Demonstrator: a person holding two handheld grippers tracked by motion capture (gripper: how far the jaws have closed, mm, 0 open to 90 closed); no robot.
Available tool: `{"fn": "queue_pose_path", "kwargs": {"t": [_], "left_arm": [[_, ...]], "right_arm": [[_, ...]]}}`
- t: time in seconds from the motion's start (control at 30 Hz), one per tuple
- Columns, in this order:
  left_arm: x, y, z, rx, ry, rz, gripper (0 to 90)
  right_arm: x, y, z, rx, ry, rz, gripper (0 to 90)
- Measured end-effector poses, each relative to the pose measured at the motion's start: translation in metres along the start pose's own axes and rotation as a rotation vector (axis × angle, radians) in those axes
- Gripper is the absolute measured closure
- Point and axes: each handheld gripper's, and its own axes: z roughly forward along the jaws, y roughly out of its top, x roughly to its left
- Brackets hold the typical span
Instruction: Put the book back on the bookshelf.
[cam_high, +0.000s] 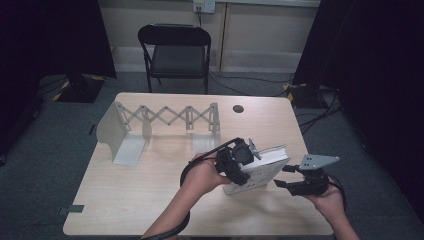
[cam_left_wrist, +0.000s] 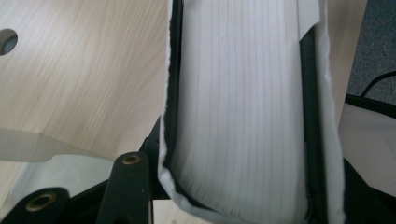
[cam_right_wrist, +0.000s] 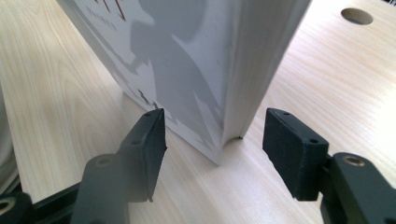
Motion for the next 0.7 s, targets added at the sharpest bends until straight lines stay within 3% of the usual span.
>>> {"fn": "queue_pose_path", "kwargs": {"t": [0.4, 0.6, 0.7], "left_arm": [[0.01, -0.027, -0.018, 0.032, -0.011, -0.071, 52.2], [0.012, -0.026, -0.018, 0.037, -0.015, -0.062, 51.0], [0.012, -0.024, -0.017, 0.042, 0.005, -0.052, 49.0]], "right_arm": [[0.002, -0.02, 0.019, 0.026, 0.016, 0.026, 34.2], [0.006, -0.034, 0.03, 0.046, 0.021, 0.037, 34.0], [0.006, -0.042, 0.033, 0.056, 0.023, 0.053, 34.0]]}}
